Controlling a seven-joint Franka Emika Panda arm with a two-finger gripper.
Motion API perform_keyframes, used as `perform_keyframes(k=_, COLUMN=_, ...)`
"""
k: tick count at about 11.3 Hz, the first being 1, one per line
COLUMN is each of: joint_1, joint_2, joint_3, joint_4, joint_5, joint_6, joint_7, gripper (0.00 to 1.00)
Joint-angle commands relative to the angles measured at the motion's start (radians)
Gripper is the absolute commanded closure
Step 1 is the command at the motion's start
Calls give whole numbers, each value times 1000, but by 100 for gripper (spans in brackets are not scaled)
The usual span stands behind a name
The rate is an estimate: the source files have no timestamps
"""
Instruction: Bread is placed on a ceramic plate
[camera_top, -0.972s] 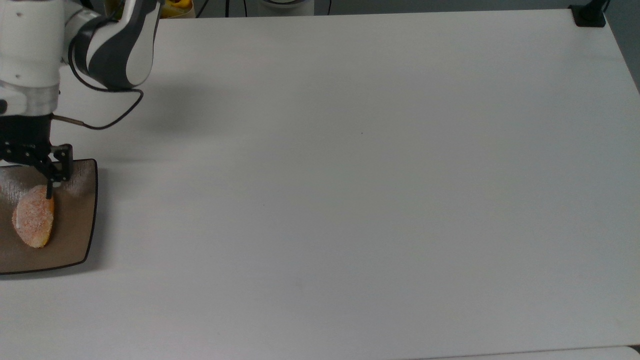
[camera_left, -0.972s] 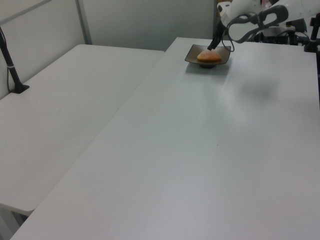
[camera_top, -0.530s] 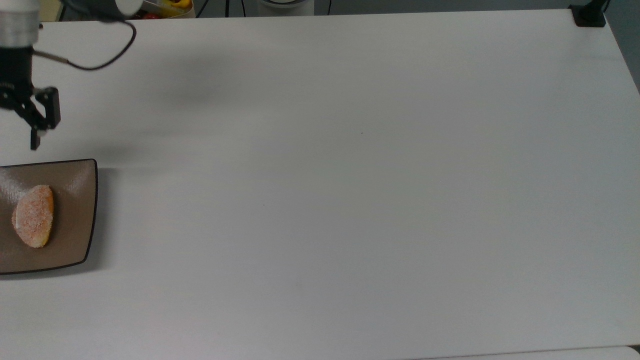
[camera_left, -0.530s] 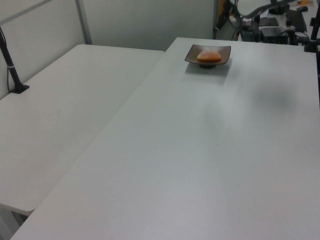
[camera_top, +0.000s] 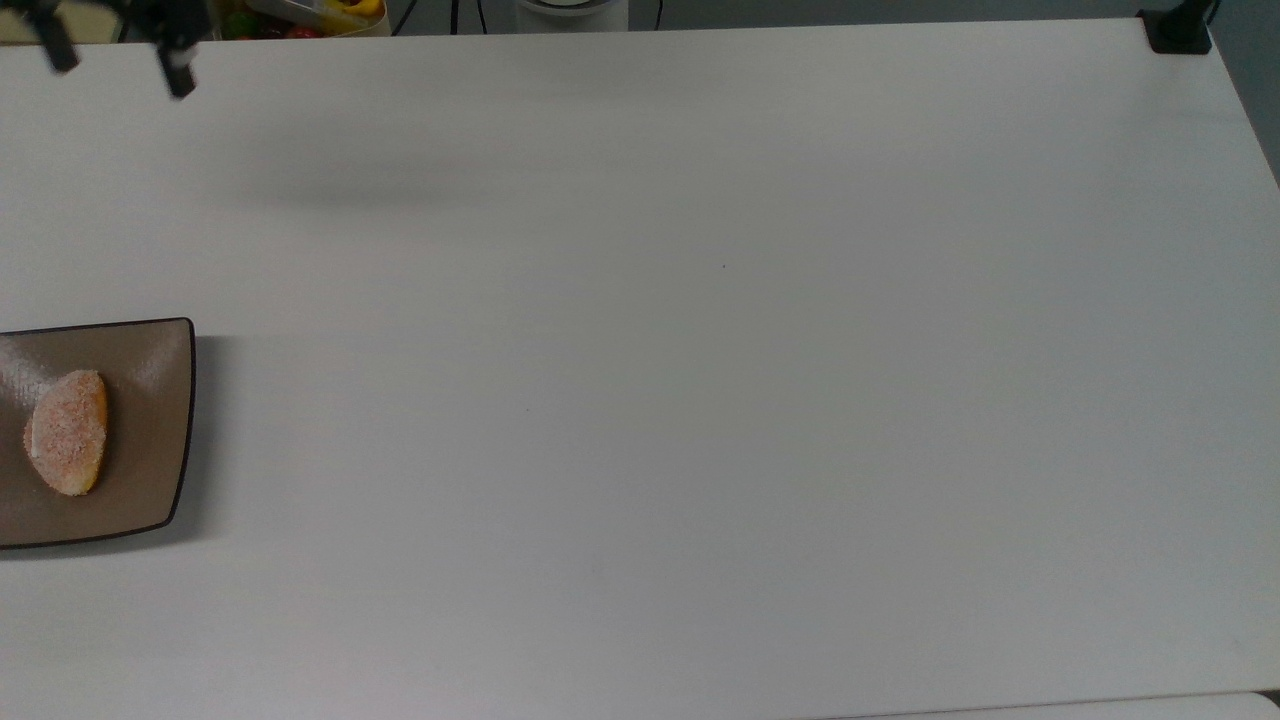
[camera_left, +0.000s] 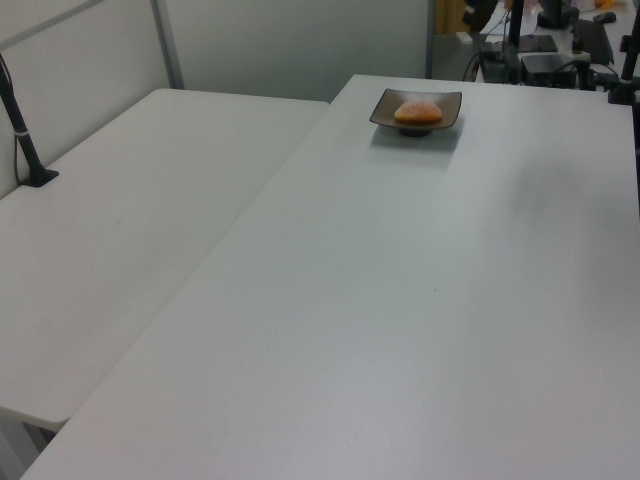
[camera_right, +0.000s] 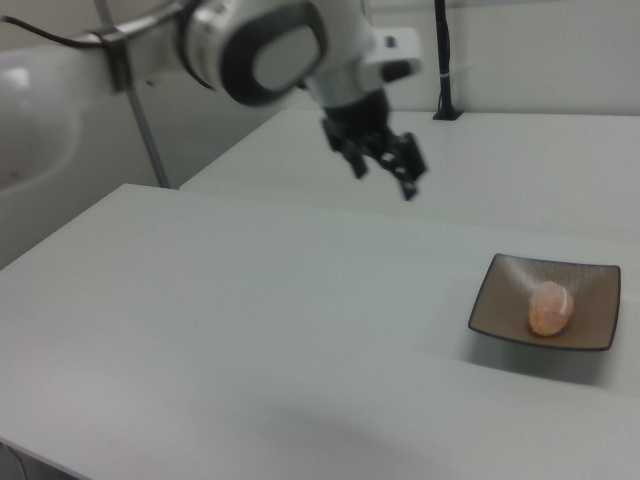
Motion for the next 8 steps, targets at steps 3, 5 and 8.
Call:
perform_keyframes(k=3, joint_1=187, joint_2=-150, joint_3=-12, joint_4=-63, joint_5=-2, joint_6=-301, joint_7=203, gripper=0)
perform_keyframes(k=5, joint_1=297, joint_2=-155, joint_3=-12, joint_4=-69, joint_5=-3, joint_6=-323, joint_7=289, gripper=0)
perform_keyframes(k=8, joint_1=414, joint_2=-164, joint_3=-12, joint_4=-120, joint_5=-37, joint_6=-300, joint_7=279, gripper=0)
